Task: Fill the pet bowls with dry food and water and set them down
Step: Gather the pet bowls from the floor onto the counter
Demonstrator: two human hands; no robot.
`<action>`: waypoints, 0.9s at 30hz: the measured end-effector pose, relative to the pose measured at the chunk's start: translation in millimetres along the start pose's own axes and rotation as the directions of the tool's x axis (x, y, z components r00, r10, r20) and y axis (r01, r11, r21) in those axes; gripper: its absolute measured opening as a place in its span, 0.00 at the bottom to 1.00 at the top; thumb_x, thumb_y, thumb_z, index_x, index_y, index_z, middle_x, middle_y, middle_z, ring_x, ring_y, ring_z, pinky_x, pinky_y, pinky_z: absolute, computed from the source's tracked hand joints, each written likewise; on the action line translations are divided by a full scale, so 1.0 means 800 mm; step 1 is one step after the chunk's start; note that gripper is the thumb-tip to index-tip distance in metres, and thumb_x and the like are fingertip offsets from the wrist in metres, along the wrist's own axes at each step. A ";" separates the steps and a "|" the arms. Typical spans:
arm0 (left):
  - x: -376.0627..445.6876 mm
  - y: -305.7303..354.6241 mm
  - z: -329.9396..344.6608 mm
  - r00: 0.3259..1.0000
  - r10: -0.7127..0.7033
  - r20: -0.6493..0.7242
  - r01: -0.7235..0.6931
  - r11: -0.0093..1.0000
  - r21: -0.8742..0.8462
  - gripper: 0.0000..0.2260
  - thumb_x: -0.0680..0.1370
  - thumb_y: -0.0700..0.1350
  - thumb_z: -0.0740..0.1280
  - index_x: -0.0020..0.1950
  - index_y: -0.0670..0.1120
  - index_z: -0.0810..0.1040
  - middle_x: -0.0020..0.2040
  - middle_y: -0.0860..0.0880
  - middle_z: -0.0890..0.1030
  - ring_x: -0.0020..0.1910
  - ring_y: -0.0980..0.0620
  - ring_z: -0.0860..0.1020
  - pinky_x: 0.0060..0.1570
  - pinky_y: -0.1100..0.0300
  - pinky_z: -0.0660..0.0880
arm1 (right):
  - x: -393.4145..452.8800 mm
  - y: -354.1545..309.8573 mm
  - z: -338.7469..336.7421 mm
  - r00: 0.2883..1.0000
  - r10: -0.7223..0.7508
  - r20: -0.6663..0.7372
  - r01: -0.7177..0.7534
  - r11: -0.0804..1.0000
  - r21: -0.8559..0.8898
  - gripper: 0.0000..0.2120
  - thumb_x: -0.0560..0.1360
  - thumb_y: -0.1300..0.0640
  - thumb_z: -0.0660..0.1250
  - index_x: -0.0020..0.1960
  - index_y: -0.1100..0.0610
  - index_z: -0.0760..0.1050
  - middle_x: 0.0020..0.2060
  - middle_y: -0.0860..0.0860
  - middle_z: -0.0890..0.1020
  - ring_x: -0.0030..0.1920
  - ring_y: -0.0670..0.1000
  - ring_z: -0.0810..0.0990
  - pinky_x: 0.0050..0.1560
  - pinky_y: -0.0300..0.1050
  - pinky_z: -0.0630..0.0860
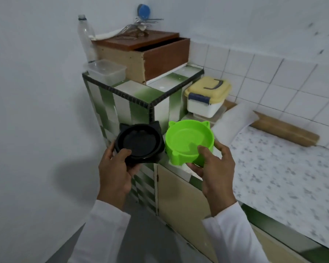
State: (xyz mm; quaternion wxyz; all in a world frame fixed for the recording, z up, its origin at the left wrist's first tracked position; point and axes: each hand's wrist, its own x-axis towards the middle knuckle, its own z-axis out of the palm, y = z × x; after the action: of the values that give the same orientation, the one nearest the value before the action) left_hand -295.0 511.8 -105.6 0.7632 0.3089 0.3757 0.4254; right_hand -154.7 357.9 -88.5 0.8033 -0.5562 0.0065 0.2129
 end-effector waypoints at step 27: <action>-0.260 -0.324 0.289 0.873 -0.329 0.361 0.265 0.940 0.217 0.29 0.78 0.31 0.67 0.75 0.55 0.73 0.66 0.43 0.80 0.58 0.40 0.83 0.41 0.50 0.84 | -0.015 -0.178 -0.471 0.841 -0.156 -0.518 0.226 0.971 0.074 0.21 0.76 0.67 0.71 0.66 0.53 0.73 0.50 0.60 0.81 0.52 0.64 0.84 0.40 0.57 0.84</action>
State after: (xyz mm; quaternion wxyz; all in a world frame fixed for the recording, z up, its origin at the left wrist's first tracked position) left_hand -67.7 177.5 -124.4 0.8517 0.3865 0.2914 0.2008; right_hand -30.4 -25.3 -102.3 0.8253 -0.5359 0.1765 -0.0232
